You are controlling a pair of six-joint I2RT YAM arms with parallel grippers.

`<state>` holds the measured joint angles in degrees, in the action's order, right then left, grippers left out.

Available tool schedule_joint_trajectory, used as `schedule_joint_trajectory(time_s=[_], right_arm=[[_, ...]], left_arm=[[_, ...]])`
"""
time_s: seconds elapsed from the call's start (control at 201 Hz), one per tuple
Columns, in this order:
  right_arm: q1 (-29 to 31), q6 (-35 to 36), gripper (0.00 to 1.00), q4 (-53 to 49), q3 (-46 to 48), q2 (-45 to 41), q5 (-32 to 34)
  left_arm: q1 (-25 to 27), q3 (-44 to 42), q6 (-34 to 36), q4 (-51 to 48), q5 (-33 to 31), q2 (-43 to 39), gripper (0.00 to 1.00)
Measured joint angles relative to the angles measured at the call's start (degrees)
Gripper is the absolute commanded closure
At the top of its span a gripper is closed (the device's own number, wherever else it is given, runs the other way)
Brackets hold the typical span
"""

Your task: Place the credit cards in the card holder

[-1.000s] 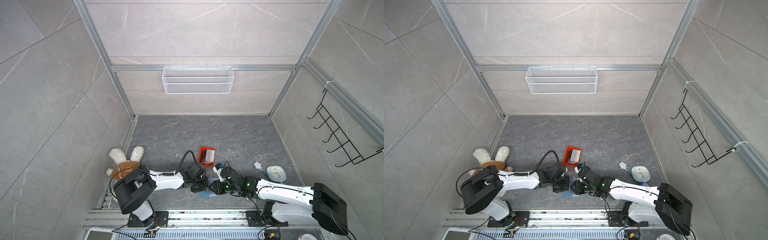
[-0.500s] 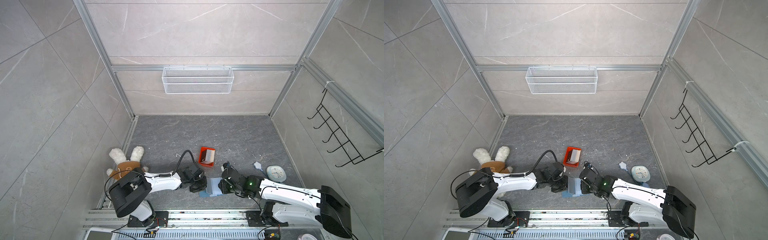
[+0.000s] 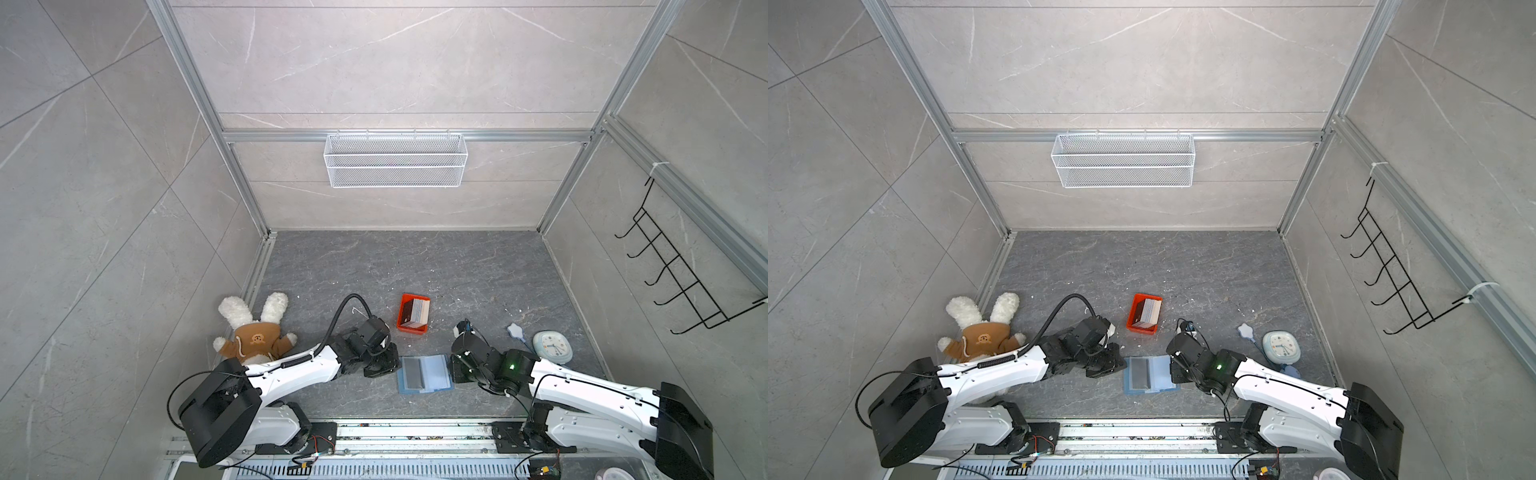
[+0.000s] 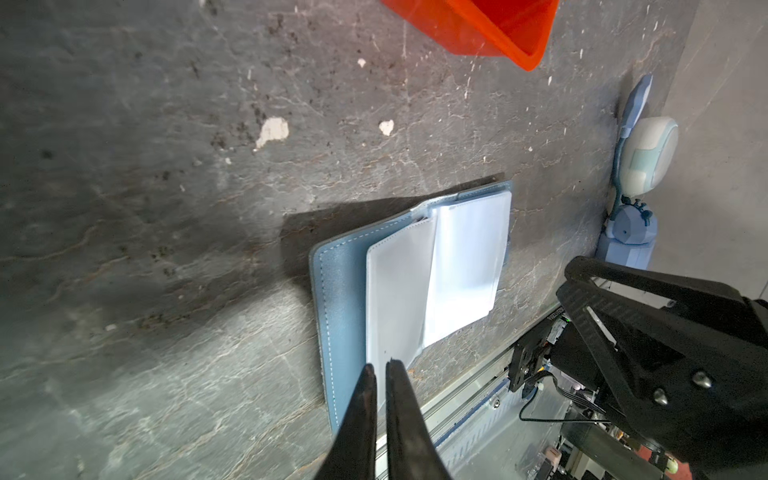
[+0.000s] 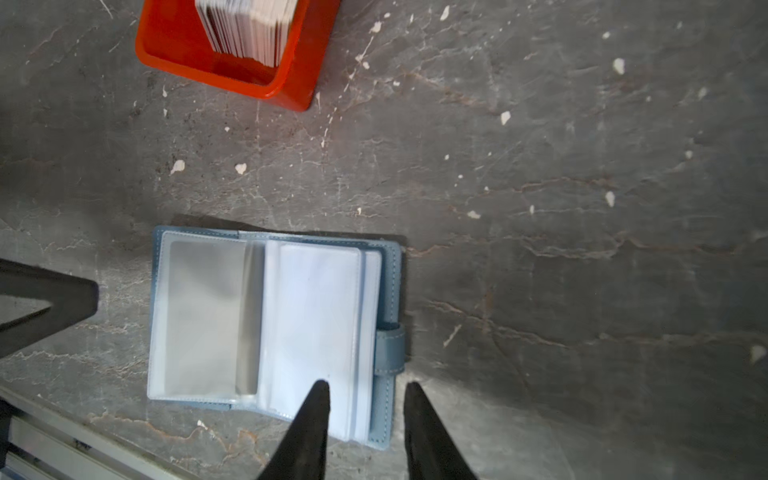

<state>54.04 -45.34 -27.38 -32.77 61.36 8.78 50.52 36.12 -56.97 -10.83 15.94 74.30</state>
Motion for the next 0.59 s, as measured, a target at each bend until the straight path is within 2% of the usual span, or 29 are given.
schedule_joint_trajectory(time_s=[0.144, 0.368, 0.592], right_arm=[[-1.86, 0.39, 0.65, 0.17, 0.94, 0.02, -1.64], [-2.71, 0.37, 0.66, 0.15, 3.65, 2.19, -3.63], [-3.13, 0.39, 0.66, 1.07, 4.09, 4.81, -5.49]], left_arm=[[1.42, 2.86, 0.50, 0.52, -0.02, 1.92, 0.89], [6.56, 9.07, 0.48, 2.91, -0.02, 11.82, 0.89], [9.46, 12.28, 0.20, 4.68, -0.44, 18.93, 0.89]])
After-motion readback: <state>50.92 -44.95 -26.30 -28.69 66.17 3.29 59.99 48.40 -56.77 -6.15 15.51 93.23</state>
